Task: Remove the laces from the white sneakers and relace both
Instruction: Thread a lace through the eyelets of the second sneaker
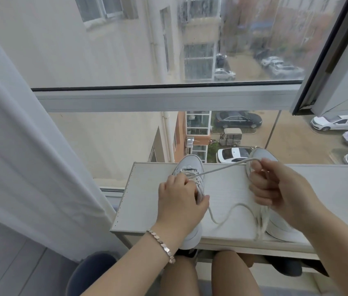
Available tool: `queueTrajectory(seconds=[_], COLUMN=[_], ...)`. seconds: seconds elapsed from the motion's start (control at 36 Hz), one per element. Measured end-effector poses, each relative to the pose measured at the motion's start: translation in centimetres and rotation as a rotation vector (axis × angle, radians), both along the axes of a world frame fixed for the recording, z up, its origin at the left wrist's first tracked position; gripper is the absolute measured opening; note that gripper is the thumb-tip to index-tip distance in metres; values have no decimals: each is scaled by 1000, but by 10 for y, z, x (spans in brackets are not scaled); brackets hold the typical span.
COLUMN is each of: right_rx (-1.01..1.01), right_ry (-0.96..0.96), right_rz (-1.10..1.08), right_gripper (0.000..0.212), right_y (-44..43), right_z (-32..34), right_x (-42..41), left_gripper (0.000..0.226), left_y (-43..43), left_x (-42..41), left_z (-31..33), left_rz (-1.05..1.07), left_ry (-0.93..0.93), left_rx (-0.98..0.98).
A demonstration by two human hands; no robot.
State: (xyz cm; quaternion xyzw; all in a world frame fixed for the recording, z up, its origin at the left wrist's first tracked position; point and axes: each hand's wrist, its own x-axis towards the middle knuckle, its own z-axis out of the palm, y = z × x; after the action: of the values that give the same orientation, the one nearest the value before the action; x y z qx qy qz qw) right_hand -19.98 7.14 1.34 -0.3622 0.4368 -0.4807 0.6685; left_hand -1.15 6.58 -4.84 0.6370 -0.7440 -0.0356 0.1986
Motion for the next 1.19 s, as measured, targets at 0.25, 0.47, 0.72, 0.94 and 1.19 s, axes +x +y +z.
queueTrajectory(seconds=[0.25, 0.47, 0.72, 0.94, 1.19], right_rx=[-181, 147, -248, -216, 350], right_ry=[3, 223, 633, 870, 315], right_rz=[-217, -113, 46, -110, -229], right_gripper=[32, 22, 34, 25, 23], right_y=[16, 12, 3, -9, -10], right_z=[-7, -52, -99, -94, -75], right_x=[-13, 23, 63, 47, 31], left_gripper=[21, 43, 29, 18, 15], left_y=[-9, -12, -12, -7, -6], left_x=[-14, -14, 6, 15, 8], left_z=[-4, -3, 2, 1, -2], left_rz=[165, 232, 48, -50, -18], left_ry=[113, 272, 529, 514, 544], left_rx=[174, 159, 313, 274, 230])
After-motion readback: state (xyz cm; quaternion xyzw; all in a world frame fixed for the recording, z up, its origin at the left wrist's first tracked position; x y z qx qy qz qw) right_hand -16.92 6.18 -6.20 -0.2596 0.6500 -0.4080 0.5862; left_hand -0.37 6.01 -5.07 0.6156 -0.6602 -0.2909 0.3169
